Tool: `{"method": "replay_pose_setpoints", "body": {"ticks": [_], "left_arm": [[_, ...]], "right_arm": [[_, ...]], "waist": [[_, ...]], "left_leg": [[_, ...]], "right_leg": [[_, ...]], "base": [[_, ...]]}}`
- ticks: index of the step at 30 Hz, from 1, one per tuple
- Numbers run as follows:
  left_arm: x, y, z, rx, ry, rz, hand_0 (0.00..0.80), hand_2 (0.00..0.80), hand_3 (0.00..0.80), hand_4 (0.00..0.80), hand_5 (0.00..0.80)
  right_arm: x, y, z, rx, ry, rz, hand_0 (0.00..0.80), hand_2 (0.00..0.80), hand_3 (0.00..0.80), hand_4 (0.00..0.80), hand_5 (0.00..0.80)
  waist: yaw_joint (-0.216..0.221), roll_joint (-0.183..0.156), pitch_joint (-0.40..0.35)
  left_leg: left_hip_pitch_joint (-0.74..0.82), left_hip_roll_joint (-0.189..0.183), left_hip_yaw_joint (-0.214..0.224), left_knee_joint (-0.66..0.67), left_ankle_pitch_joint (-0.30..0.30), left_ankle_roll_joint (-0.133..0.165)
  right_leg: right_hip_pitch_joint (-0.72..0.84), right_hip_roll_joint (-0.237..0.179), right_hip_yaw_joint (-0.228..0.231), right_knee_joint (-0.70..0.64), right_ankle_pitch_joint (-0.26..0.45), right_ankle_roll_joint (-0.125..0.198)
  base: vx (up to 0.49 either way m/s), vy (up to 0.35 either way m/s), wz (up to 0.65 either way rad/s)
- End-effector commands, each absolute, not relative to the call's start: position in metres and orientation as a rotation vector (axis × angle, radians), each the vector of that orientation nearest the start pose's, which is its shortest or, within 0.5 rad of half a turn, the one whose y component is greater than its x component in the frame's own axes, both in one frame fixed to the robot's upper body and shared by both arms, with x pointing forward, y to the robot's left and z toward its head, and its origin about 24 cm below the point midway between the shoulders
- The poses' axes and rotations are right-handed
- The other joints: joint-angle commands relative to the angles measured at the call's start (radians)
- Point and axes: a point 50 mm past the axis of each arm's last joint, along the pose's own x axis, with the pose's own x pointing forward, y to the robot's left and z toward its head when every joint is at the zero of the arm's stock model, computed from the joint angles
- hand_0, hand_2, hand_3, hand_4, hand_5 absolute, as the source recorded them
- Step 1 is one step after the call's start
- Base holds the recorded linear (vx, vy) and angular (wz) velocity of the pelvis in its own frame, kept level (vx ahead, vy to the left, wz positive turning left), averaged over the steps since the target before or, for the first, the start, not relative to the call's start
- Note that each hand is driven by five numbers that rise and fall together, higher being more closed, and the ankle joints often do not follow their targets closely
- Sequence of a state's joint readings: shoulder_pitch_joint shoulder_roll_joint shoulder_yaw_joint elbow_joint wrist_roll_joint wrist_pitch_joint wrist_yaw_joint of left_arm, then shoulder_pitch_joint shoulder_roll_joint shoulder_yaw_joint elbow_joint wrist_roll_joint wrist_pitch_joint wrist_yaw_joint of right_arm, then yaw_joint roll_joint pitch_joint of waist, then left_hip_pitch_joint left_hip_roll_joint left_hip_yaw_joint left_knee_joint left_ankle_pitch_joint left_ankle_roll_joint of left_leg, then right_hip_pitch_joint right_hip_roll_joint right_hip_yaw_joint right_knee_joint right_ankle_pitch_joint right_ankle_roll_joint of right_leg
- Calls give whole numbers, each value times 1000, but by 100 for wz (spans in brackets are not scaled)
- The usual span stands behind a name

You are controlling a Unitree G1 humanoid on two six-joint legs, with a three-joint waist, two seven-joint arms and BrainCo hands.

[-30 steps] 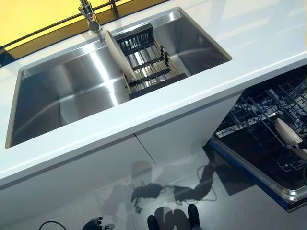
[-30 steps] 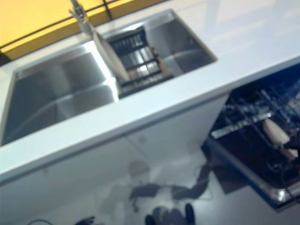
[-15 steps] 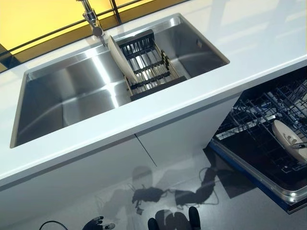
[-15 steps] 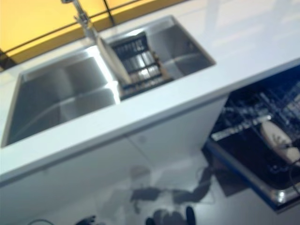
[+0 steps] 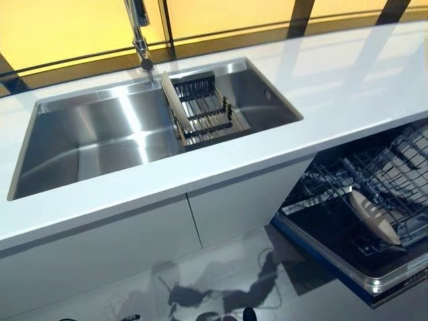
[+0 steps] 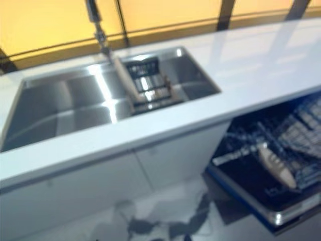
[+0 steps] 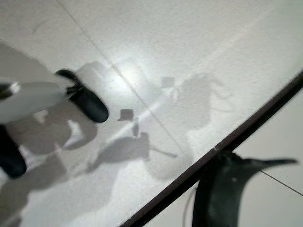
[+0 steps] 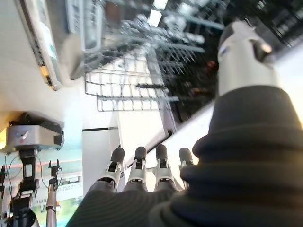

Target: Take plates into dishwasher

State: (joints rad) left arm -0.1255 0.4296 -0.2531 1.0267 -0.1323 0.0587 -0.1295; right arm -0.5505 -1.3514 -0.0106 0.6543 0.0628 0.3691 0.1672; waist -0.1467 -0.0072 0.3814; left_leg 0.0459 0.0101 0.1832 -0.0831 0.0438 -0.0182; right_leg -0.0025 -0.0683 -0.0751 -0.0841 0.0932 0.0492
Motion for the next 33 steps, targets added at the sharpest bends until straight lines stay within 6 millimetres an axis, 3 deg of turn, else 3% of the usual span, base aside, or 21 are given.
{"method": "replay_pose_setpoints", "body": {"ticks": [1, 10, 14, 19, 24, 26, 33], "left_arm": [[135, 282, -130, 348, 1176, -44, 0, 0, 0, 0, 0], [114, 283, -139, 330, 1305, -75, 0, 0, 0, 0, 0], [101, 280, -143, 278, 1384, -131, 0, 0, 0, 0, 0], [101, 279, -143, 290, 1380, -132, 0, 0, 0, 0, 0], [102, 277, -144, 302, 1356, -120, 0, 0, 0, 0, 0], [103, 276, -144, 303, 1354, -120, 0, 0, 0, 0, 0], [115, 274, -142, 411, 1287, -125, 0, 0, 0, 0, 0]], "right_arm": [[238, -459, 289, -862, 318, -700, 0, 0, 0, 0, 0], [243, -456, 305, -802, 245, -732, 0, 0, 0, 0, 0], [253, -443, 328, -742, 105, -753, 0, 0, 0, 0, 0], [271, -417, 349, -730, -52, -702, 0, 0, 0, 0, 0], [290, -379, 375, -886, -251, -689, 0, 0, 0, 0, 0], [292, -376, 377, -904, -262, -686, 0, 0, 0, 0, 0], [302, -310, 419, -1370, -566, -704, 0, 0, 0, 0, 0]], "waist": [[40, -50, -125], [81, -73, -166], [108, -85, -186], [131, -88, -202], [170, -92, -219], [170, -92, -220], [223, -108, -219]], "left_leg": [[-22, -51, -37, 87, -114, 29], [-1, -61, -77, 92, -121, 38], [15, -66, -102, 81, -118, 42], [20, -73, -128, 72, -110, 45], [25, -76, -155, 62, -102, 48], [25, -76, -157, 62, -101, 48], [-7, -74, -197, 127, -114, 49]], "right_leg": [[-31, 61, 6, 76, -72, 26], [13, 60, -8, 65, -80, 18], [33, 60, -13, 63, -82, 20], [43, 60, -19, 63, -86, 21], [61, 57, -41, 60, -94, 20], [63, 57, -42, 60, -95, 20], [77, 57, -79, 69, -122, -1]], "base": [[37, 37, 5], [27, 37, 9], [43, 41, 10], [16, 19, 17], [11, 5, 18], [13, -12, 21], [14, -67, 32]]}}
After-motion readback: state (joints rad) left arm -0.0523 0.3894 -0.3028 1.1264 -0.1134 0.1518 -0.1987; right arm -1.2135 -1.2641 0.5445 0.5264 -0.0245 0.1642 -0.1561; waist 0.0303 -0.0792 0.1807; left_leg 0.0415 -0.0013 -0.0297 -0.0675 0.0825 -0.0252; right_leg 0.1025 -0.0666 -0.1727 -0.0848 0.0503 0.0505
